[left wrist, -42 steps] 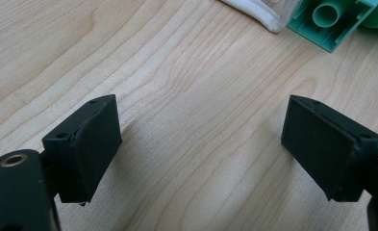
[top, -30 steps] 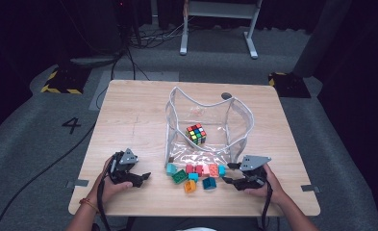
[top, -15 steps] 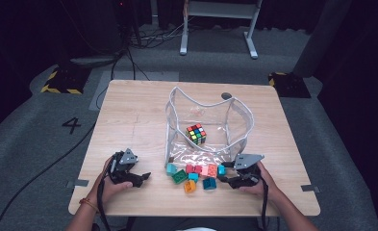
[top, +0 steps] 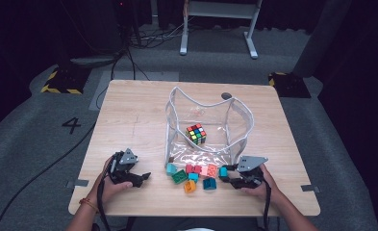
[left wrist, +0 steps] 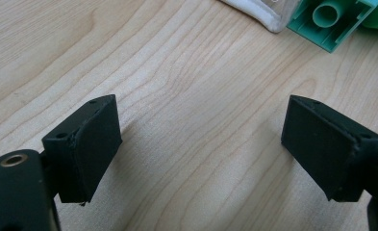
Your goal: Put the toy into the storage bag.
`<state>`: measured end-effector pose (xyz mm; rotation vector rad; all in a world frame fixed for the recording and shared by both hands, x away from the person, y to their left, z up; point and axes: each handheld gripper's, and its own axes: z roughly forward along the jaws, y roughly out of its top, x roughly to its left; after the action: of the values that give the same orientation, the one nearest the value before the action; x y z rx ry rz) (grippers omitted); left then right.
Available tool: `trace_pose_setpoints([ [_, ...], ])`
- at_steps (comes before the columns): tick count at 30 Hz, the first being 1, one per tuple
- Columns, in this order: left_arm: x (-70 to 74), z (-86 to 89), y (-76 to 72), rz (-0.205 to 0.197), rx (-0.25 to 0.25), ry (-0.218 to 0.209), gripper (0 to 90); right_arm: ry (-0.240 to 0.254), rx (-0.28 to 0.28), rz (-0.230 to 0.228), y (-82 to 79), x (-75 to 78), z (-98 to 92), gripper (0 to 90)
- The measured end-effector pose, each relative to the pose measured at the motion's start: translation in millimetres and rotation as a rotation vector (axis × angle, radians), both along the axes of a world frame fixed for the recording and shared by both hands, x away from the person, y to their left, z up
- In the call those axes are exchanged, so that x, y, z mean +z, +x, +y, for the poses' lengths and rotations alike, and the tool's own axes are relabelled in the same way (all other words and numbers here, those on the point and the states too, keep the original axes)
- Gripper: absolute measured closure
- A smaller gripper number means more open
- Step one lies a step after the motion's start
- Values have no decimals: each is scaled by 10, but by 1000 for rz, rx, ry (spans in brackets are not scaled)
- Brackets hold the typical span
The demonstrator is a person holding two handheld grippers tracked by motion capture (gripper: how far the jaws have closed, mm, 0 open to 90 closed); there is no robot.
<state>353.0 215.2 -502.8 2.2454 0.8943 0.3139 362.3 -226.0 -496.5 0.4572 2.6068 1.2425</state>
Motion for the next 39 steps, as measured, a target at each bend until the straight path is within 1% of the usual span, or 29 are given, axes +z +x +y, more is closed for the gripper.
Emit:
trace_pose_setpoints([
  [1, 0, 0, 0, 0, 0, 0, 139, 3, -2, 11, -8, 5, -21, 552],
  [3, 0, 0, 0, 0, 0, 0, 139, 6, -6, -3, -22, 14, -69, 552],
  [6, 0, 0, 0, 0, 0, 0, 139, 8, -12, 1, -47, 43, -155, 552],
  [7, 0, 0, 0, 0, 0, 0, 139, 21, -21, 3, -55, 59, -220, 552],
  [9, 0, 0, 0, 0, 0, 0, 139, 36, -27, 6, -64, 63, -283, 552],
  [11, 0, 0, 0, 0, 0, 0, 139, 18, -33, 4, -77, 62, -346, 552],
  [16, 0, 0, -1, 0, 0, 0, 139, 20, -74, 17, -75, 99, -483, 553],
  [18, 0, 0, 0, 0, 0, 0, 139, 22, -89, 12, -66, 130, -529, 553],
  [19, 0, 0, 0, 0, 0, 0, 139, 24, -97, 1, -56, 140, -551, 553],
  [20, 0, 0, 0, 0, 0, 0, 139, 24, -114, 9, -57, 149, -568, 553],
  [21, 0, 0, 0, 0, 0, 0, 139, 27, -121, -4, -43, 151, -581, 553],
  [22, 0, 0, 0, 0, 0, 0, 139, 29, -132, 3, -37, 157, -599, 553],
  [24, 0, 0, 0, 0, 0, 0, 139, 32, -146, -4, -16, 169, -628, 553],
  [25, 0, 0, 0, 0, 0, 0, 139, 34, -159, 2, -5, 185, -651, 553],
  [26, 0, 0, 0, 0, 0, 0, 139, 47, -163, 5, 9, 199, -673, 553],
  [27, 0, 0, 0, 0, 0, 0, 139, 58, -174, 13, 18, 218, -692, 553],
  [31, 0, 0, 0, 0, 0, 0, 139, 68, -212, 4, 56, 302, -757, 553],
  [33, 0, 0, 0, 0, 0, 0, 139, 71, -226, -13, 86, 353, -796, 553],
  [35, 0, 0, 0, 0, 0, 0, 139, 91, -248, -25, 109, 426, -833, 553],
  [37, 0, 0, 0, 0, 0, 0, 139, 118, -249, -41, 131, 518, -883, 553],
  [39, 0, 0, 0, 0, 0, 0, 139, 130, -261, -58, 164, 603, -925, 553],
])
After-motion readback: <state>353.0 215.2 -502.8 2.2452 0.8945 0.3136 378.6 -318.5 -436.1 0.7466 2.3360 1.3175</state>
